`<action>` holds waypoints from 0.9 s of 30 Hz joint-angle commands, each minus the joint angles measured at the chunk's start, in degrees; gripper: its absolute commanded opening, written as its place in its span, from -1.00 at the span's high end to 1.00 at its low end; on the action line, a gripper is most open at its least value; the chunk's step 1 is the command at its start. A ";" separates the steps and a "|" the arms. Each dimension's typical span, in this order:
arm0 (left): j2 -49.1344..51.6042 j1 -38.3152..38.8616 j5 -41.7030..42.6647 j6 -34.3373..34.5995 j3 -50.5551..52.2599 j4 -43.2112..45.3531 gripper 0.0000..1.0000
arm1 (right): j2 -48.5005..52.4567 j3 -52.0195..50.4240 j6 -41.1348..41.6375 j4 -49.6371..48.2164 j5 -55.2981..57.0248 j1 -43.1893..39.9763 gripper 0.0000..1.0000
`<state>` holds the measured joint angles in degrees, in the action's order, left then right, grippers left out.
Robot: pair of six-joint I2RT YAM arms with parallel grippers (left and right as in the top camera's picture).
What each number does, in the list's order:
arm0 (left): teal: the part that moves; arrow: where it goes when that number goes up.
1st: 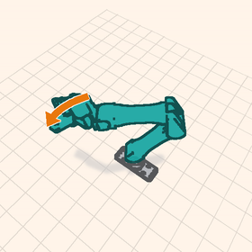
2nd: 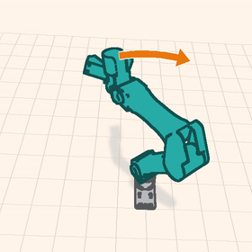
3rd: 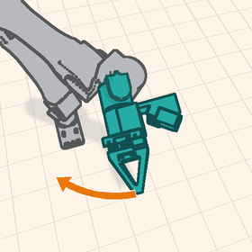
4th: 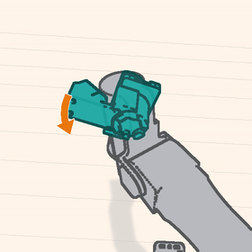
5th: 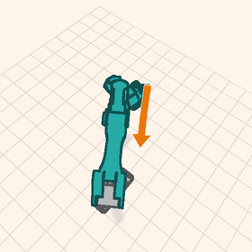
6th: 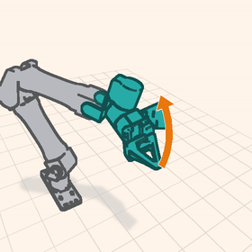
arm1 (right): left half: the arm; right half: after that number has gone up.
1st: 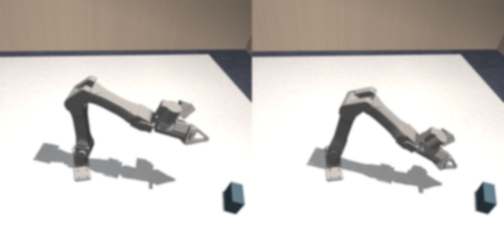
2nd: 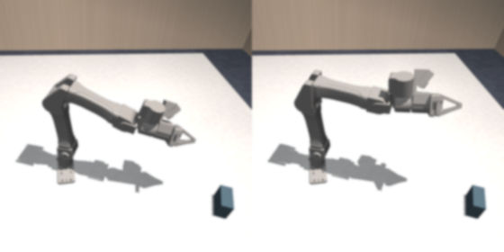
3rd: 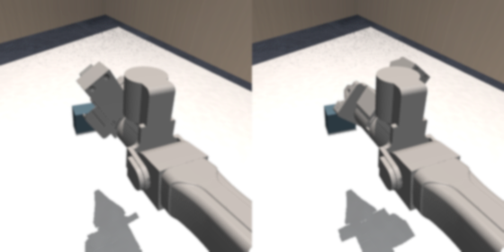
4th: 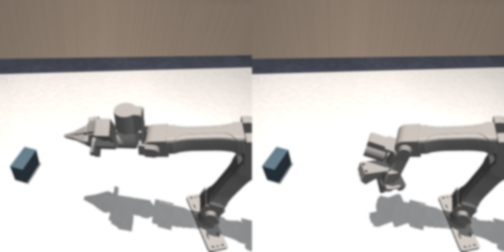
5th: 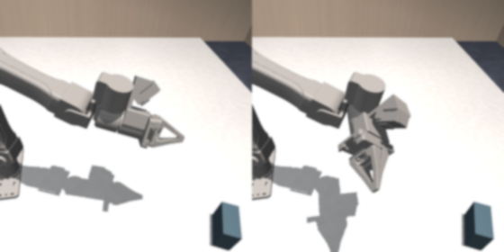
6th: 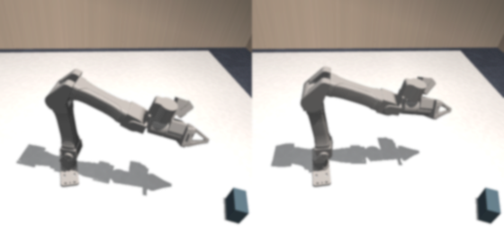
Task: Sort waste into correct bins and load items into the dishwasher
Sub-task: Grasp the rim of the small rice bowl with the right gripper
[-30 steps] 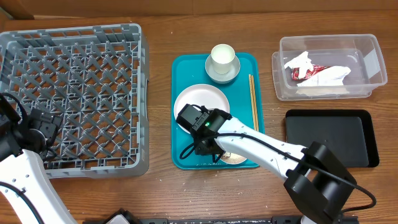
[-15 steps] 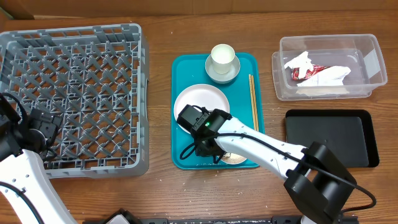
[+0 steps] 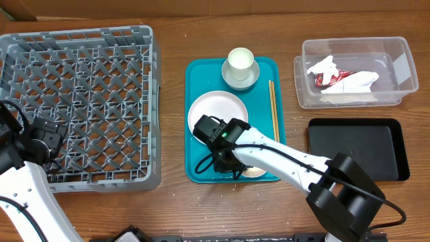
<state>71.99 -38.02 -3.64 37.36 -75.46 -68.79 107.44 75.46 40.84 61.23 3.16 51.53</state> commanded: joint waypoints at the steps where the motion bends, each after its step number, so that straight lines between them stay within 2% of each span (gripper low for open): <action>1: -0.72 -0.22 0.11 0.37 -1.25 0.02 -1.00 | 0.11 -0.52 -1.90 0.02 -1.99 0.17 0.56; 7: -0.72 -0.22 0.11 0.37 -1.27 0.02 -1.00 | 0.50 -0.63 -2.10 0.00 -2.21 0.17 0.58; 9: -0.72 -0.22 0.11 0.37 -1.25 0.02 -1.00 | 0.63 -0.63 -2.10 0.17 -2.25 0.17 0.70; 10: -0.72 -0.22 0.11 0.37 -1.25 0.02 -1.00 | 0.68 -0.63 -2.08 0.39 -2.23 0.17 0.83; 12: -0.72 -0.22 0.11 0.37 -1.27 0.02 -1.00 | 0.70 -0.63 -2.08 0.61 -2.21 0.17 0.92; 21: -0.72 -0.22 0.11 0.37 -1.25 0.02 -1.00 | 0.70 0.94 -1.84 3.76 -1.53 0.17 0.93; 27: -0.72 -0.22 0.11 0.37 -1.27 0.02 -1.00 | 0.70 10.03 1.62 12.70 5.86 -0.31 0.93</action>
<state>71.99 -38.02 -3.64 37.36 -75.48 -68.79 107.85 80.07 40.36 71.90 5.26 51.46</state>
